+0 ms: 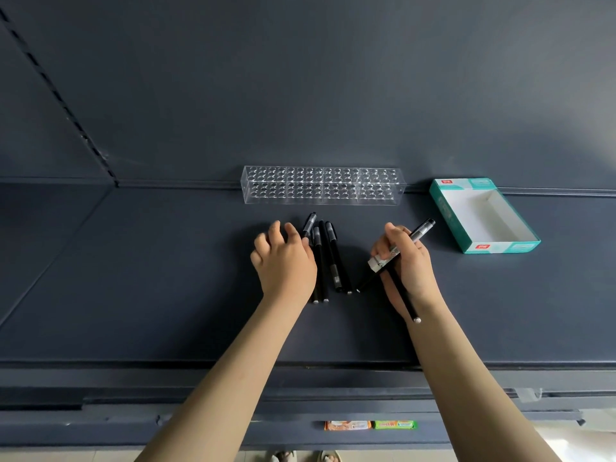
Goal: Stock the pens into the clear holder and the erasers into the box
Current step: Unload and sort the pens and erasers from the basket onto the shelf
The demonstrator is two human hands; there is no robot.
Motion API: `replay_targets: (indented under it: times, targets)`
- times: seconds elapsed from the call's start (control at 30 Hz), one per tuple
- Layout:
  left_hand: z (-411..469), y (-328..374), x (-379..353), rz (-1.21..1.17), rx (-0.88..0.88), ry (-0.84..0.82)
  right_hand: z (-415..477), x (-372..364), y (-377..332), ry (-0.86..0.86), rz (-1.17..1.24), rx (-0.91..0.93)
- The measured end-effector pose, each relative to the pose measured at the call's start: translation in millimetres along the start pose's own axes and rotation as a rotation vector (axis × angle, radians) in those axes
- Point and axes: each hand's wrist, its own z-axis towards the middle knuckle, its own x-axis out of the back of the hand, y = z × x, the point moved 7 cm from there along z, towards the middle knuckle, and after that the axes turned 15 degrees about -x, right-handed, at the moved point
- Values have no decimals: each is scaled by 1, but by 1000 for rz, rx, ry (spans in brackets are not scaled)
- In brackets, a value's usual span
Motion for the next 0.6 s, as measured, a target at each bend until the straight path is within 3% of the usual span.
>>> replay_targets:
  times: [0.2, 0.37, 0.43, 0.53, 0.6]
  targets:
    - [-4, -9, 14, -128, 34, 17, -1, 1, 0, 16, 6, -1]
    - [-23, -9, 25, -339, -65, 34, 0, 3, 1, 36, 36, -9]
    - [-33, -2, 25, -347, -157, -65, 0, 2, 2, 40, 45, -5]
    - [-46, 11, 16, -155, -338, -278, 0, 2, 3, 40, 37, -8]
    - [-49, 12, 8, -57, -381, -321, 0, 3, 3, 57, 24, -12]
